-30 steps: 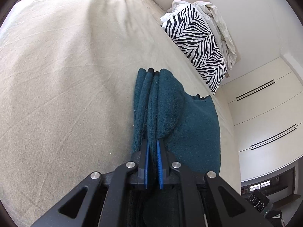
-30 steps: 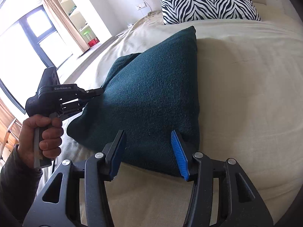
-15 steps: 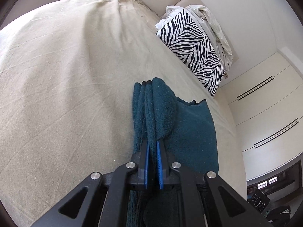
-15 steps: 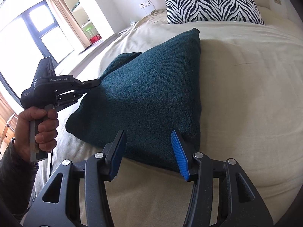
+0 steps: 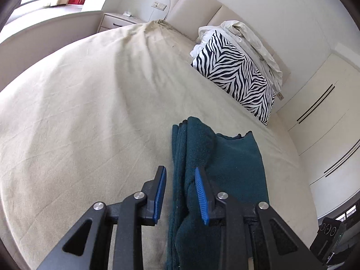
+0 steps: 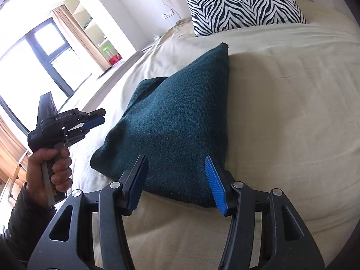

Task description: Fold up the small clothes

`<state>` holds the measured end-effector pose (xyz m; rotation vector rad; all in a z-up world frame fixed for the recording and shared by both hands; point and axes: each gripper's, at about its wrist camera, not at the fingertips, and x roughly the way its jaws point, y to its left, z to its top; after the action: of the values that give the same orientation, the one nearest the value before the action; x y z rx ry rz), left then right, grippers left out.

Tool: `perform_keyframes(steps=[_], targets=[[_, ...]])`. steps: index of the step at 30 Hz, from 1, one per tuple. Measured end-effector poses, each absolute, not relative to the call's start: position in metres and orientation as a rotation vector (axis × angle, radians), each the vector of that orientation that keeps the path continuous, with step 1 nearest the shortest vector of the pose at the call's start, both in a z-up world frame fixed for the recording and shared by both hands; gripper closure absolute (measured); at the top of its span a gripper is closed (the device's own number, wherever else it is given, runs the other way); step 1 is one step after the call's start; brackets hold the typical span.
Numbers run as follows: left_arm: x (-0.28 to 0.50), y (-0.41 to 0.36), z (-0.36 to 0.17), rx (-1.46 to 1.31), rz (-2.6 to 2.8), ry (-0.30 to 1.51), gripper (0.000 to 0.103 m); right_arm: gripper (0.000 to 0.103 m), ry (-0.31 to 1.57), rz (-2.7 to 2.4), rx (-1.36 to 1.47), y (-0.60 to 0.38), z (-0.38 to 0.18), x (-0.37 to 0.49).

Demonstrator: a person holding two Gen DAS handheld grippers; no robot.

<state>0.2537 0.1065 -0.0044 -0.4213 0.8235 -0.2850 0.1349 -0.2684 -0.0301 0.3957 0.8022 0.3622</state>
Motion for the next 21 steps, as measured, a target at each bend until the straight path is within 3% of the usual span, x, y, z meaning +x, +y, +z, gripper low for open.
perform_keyframes(steps=[3,6,9,16,21], targets=[[0.249,0.067,0.003,-0.236,-0.289,0.801,0.075,0.052,0.791,0.378,0.454,-0.274,-0.02,0.15],[0.255,0.045,-0.029,-0.153,-0.27,0.884,0.075,0.052,0.803,0.453,0.55,-0.275,-0.014,0.177],[0.254,0.052,-0.066,-0.208,-0.27,0.908,0.071,0.052,0.841,0.501,0.621,-0.271,-0.011,0.216],[0.251,0.055,-0.072,-0.236,-0.294,0.874,0.07,0.05,0.909,0.624,0.822,-0.256,-0.02,0.313],[0.253,0.061,-0.078,-0.283,-0.323,0.869,0.07,0.056,1.066,0.481,0.852,-0.255,-0.071,0.366]])
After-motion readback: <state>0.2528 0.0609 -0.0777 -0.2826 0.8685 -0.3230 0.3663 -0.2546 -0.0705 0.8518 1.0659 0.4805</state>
